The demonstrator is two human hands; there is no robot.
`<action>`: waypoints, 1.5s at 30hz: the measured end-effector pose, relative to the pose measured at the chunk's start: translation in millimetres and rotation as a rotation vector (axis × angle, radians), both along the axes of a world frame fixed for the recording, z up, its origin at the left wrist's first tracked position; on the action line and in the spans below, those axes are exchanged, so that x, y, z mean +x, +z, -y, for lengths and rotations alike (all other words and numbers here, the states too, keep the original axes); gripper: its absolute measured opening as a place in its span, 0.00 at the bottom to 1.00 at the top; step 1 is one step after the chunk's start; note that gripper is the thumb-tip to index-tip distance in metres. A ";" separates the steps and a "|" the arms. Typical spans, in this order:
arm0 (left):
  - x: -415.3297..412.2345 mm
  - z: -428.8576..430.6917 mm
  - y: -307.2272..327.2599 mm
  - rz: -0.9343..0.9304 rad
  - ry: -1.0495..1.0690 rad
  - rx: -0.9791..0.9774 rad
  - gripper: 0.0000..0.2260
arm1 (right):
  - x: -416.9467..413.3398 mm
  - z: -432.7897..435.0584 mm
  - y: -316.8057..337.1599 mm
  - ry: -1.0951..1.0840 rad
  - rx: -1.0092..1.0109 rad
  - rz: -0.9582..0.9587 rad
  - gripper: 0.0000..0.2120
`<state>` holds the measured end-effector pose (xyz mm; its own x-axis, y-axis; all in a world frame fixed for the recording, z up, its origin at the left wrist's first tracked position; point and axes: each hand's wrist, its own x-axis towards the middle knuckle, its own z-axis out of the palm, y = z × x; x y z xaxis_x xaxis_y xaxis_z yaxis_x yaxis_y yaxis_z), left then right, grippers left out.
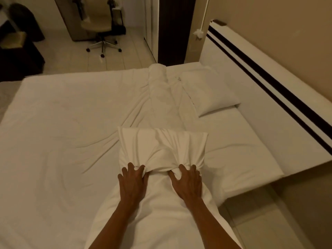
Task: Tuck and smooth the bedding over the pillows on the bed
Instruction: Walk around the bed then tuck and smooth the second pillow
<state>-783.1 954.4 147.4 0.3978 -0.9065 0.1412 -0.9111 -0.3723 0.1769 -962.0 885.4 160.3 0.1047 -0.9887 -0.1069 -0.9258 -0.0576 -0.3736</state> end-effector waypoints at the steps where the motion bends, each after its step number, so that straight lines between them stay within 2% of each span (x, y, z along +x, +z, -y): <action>1: -14.0 5.3 1.3 -0.008 -0.001 0.011 0.19 | -14.3 3.9 0.4 -0.005 -0.006 0.001 0.25; 5: -57.1 25.8 8.1 -0.006 -0.018 0.064 0.19 | -61.3 14.8 1.5 -0.029 0.016 -0.020 0.27; 9: -92.9 48.1 11.9 -0.025 -0.049 0.094 0.23 | -97.9 27.8 3.6 -0.063 -0.013 -0.010 0.28; 14: -144.3 81.1 8.5 -0.068 -0.139 0.068 0.26 | -152.4 51.3 10.4 -0.163 -0.039 -0.030 0.29; 21: -218.1 133.9 9.5 -0.024 -0.207 0.045 0.29 | -231.9 84.2 0.6 -0.234 -0.058 0.011 0.30; 27: -313.0 188.6 8.4 -0.091 -0.122 0.069 0.24 | -323.9 154.5 1.7 -0.188 -0.098 0.000 0.37; 33: -389.7 219.9 12.6 -0.125 -0.052 0.061 0.29 | -394.5 199.7 4.7 -0.135 -0.078 -0.056 0.39; 38: -409.8 233.6 11.2 -0.123 0.028 0.110 0.31 | -411.1 219.4 -7.8 -0.081 -0.004 -0.050 0.39; 45: -420.8 254.6 0.7 -0.193 0.075 0.107 0.31 | -418.1 255.5 -11.1 -0.038 -0.014 -0.098 0.35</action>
